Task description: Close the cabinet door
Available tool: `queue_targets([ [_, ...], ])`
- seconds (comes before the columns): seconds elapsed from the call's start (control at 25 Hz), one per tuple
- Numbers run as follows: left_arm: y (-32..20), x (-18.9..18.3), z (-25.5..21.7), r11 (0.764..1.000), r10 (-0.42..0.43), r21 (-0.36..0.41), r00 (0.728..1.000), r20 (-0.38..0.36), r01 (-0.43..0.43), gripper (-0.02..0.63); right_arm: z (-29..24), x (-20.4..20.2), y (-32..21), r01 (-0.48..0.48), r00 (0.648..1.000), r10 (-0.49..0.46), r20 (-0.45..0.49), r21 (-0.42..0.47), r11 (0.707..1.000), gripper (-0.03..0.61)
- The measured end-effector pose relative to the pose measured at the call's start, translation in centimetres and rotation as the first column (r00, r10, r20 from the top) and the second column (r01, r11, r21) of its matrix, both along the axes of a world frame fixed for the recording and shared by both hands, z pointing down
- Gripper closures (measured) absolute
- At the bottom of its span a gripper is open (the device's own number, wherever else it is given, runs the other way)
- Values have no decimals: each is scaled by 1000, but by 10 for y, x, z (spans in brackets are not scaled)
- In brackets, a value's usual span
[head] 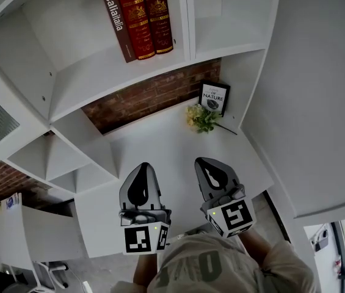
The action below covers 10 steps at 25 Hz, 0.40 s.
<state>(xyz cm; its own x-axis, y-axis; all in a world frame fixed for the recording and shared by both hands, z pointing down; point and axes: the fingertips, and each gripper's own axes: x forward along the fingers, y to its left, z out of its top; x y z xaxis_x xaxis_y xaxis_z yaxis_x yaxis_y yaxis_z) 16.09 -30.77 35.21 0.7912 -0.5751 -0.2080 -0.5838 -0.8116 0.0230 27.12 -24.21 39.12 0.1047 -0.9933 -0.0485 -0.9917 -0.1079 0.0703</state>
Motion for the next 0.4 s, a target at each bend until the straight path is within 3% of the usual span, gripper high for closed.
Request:
queue_targets([
  [0.4, 0, -3, 6, 1000, 13, -25, 1000, -6, -13, 600, 14, -8, 6, -13, 1000, 13, -1, -36, 999, 563],
])
